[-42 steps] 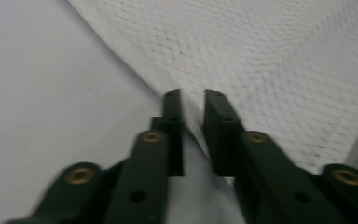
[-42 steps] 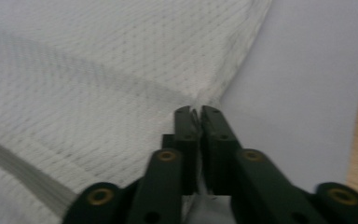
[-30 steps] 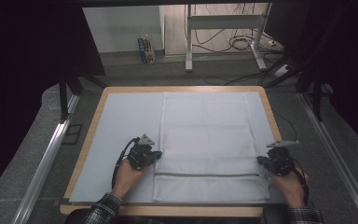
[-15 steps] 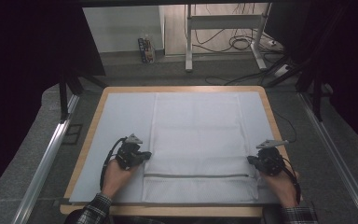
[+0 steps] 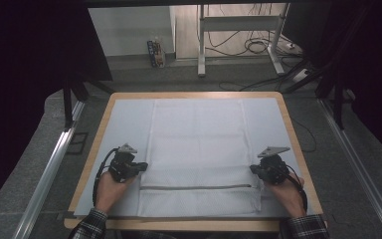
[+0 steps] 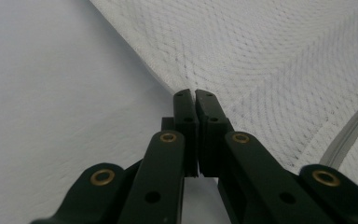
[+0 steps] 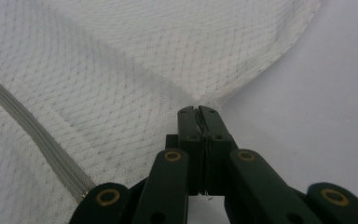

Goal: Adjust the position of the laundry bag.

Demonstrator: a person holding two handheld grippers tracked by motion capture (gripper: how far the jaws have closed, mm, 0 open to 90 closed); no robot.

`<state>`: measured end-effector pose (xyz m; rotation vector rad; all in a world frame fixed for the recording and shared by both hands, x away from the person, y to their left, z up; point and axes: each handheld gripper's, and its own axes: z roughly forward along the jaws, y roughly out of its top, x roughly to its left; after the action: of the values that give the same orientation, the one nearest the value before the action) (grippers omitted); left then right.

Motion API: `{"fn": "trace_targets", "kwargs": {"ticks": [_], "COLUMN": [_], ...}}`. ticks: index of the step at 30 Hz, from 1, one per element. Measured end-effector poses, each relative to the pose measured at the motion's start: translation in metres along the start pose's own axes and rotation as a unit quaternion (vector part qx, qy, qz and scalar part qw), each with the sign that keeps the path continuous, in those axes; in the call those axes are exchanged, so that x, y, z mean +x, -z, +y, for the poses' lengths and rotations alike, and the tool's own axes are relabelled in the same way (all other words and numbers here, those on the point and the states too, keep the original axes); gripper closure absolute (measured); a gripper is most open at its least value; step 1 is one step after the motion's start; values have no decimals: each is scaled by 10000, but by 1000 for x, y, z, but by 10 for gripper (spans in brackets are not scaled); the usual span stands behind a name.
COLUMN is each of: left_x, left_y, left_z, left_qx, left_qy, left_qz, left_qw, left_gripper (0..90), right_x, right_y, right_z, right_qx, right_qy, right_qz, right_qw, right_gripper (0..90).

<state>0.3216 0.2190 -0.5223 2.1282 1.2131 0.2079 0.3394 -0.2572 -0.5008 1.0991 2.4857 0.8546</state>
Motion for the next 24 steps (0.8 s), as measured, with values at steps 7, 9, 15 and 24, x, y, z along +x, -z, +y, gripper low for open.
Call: {"fn": "trace_targets", "kwargs": {"ticks": [7, 9, 15, 24], "left_x": [8, 6, 6, -4], "left_y": [0, -1, 2, 2], "left_z": [-2, -2, -2, -6], "left_qx": [-4, 38, -216, -439], "left_qy": [122, 47, 33, -171], "left_qz": [90, 150, 301, 254], "left_qw": [9999, 9999, 9993, 9986], "left_gripper": [885, 879, 688, 308], "right_x": [8, 8, 7, 7], "right_y": [-7, -8, -4, 3], "right_z": [5, 4, 4, 2], "right_qx": [103, 95, -93, -282], "right_qy": [161, 170, 306, 474], "right_qz": [23, 26, -108, -138], "right_qw": [9998, 9998, 9994, 9984], "right_gripper": [876, 872, 709, 404]}}
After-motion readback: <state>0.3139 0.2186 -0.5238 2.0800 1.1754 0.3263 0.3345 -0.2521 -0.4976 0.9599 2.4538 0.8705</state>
